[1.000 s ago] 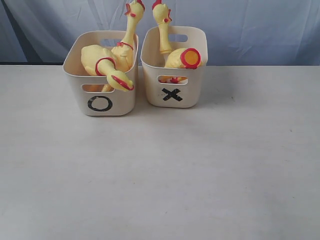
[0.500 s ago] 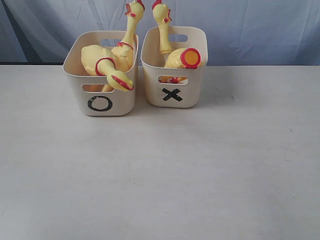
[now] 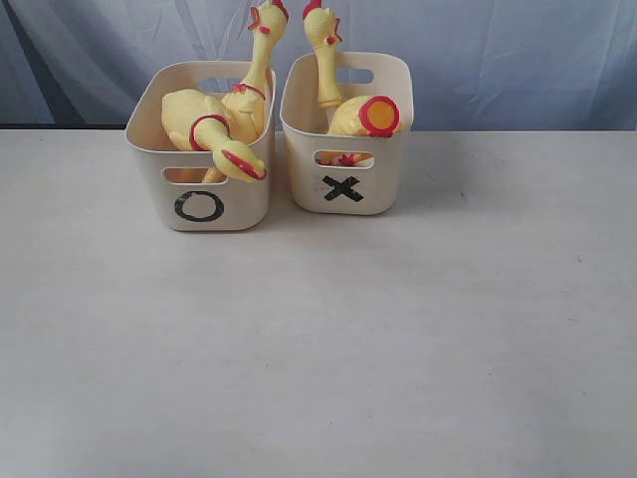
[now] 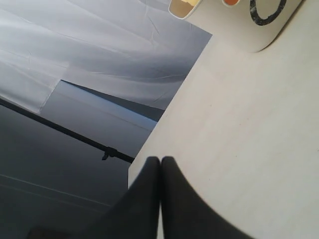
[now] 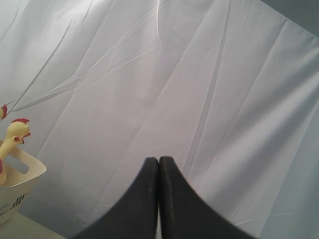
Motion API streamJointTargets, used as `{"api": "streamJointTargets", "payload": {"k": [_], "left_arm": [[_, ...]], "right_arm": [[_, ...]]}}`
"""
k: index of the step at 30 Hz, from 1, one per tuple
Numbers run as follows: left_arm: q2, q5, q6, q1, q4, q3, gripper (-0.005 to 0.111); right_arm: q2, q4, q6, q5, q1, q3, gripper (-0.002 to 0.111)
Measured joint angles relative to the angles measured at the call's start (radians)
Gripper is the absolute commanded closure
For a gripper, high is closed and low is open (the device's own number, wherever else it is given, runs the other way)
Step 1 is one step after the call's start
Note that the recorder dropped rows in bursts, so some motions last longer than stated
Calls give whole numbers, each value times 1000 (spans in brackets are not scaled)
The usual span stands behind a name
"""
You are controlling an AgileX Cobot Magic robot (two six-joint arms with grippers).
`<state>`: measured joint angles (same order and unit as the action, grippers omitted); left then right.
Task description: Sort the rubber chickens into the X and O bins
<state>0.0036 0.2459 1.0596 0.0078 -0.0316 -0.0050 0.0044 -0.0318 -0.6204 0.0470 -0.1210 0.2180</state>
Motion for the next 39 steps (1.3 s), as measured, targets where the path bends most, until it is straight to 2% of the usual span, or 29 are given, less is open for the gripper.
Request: {"api": "streamJointTargets", "payload": {"k": [17,22,28,31,35,39], "left_arm": [[0,-15,0,0,0,0,107],[0,-17,0,0,0,0,107],[0,-62,-13,0,-50,0,107],[0,-133,-95,0,-124,0,107],[0,-210,-348,0,-261,0,107],[0,-213,-592,0,-323,0,107]], "right_arm": [[0,0,0,-3,0,0,109],[0,-10,0,-90,0,-2,109],[0,-20,0,-110,0,-67,109],[0,-20,0,-111,0,-131,109],[0,-51,0,-63,0,-211,109],[0,-244,0,-37,0,-211,109]]}}
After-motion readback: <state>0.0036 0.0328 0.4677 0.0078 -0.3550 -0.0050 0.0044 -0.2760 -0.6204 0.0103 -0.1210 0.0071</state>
